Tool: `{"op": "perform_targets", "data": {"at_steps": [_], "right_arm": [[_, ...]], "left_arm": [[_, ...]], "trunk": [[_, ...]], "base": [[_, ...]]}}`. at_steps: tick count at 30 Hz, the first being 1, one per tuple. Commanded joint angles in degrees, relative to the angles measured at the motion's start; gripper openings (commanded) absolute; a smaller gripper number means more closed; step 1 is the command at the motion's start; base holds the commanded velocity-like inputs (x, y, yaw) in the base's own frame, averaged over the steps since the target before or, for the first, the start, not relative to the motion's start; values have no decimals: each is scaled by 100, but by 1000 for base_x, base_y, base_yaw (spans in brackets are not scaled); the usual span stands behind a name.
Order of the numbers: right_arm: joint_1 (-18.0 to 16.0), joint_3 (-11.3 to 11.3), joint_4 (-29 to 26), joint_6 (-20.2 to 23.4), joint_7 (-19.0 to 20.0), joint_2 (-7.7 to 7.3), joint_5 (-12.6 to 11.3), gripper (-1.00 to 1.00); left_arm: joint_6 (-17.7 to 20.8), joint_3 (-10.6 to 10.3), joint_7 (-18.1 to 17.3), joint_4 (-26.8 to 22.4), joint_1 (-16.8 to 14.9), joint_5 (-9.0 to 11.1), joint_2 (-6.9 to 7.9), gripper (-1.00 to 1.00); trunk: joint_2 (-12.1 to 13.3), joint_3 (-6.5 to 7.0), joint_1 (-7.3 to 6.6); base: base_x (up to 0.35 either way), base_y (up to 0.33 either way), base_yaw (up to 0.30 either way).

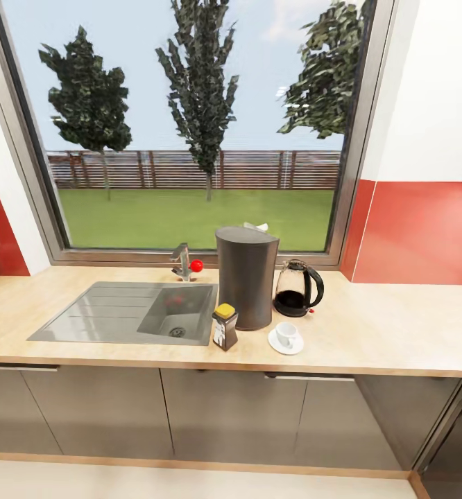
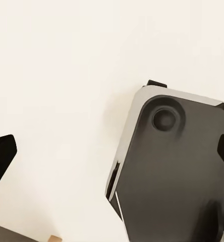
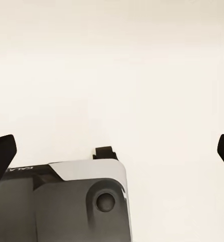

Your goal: Set up a coffee station on the kitchen countertop: keep the coffee maker on the countertop, move the bottle of coffee from the kitchen shelf to the counter next to the coffee maker, place a paper coffee filter on top of the coffee maker, put the saucer next to the coffee maker with the coffee cup on the saucer, and place the electric kettle next to the coffee maker.

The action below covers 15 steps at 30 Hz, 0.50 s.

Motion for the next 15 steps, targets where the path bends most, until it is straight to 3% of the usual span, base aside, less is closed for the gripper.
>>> {"op": "perform_targets", "data": {"at_steps": [1, 15], "right_arm": [[-1, -3, 1, -10, -14, 3, -29, 100], [-1, -4, 2, -27, -14, -9, -28, 100]], "left_arm": [[-10, -47, 18, 0, 0, 30, 0, 100], [-7, -44, 17, 0, 0, 26, 0, 100]], "trunk": [[-4, -2, 2], [-4, -2, 2]], "base": [[0, 0, 0], [0, 0, 0]]}}
